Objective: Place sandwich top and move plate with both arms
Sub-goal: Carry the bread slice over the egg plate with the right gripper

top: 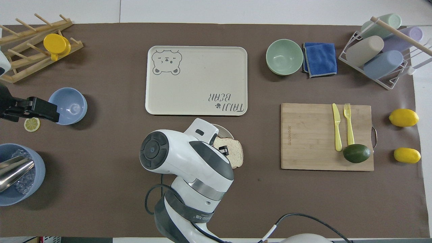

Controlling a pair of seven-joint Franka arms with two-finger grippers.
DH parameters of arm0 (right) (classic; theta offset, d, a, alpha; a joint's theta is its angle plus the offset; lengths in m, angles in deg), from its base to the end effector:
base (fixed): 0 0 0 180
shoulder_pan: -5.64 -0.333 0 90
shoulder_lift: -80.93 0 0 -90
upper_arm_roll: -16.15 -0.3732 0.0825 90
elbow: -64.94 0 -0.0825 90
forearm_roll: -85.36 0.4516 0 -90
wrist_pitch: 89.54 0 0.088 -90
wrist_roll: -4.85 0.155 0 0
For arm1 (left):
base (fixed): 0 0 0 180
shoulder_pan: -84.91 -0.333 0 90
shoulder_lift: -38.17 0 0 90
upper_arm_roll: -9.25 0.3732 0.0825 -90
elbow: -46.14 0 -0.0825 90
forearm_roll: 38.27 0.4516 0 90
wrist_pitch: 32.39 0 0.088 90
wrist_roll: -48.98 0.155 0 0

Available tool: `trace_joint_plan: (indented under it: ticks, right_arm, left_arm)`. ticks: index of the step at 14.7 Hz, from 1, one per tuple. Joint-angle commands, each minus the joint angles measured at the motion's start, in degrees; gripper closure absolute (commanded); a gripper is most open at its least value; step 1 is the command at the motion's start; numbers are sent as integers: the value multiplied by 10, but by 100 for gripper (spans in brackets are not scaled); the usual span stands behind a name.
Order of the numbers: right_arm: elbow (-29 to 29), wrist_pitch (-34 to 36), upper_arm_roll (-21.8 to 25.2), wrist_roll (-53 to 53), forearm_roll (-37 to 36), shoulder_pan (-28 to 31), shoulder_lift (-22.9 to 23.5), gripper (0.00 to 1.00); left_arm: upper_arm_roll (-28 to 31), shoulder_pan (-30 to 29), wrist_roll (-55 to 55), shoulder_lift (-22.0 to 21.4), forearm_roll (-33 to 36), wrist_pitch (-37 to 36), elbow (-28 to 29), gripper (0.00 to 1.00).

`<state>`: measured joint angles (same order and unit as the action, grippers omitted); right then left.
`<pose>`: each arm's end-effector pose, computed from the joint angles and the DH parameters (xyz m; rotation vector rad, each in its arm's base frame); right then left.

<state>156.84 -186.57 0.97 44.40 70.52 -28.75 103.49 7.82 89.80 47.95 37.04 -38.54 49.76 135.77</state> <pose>0.4969 0.4998 0.3691 2.8109 0.3382 -0.1440 0.5910 -0.0664 0.6383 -3.1305 0.1452 0.1739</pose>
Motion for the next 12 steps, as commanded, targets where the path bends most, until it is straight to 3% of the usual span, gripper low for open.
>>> trace_joint_plan:
  ticks: [1,9,10,11,12]
  right_arm:
    - [-8,-12,-3,13,10,-1,0,100]
    - [24,-87,-3,35,36,3,1,100]
    - [24,-91,-3,35,36,4,2,69]
    - [25,-97,-3,35,37,3,1,27]
    - [24,-98,-3,36,36,3,1,0]
  left_arm:
    - [-2,-4,6,-11,12,-9,6,0]
    - [-2,-4,7,-17,12,-2,14,0]
    - [-2,-4,7,-17,12,-2,15,0]
    - [-2,-4,6,-17,12,-2,16,0]
    - [-2,-4,5,-17,12,-2,16,0]
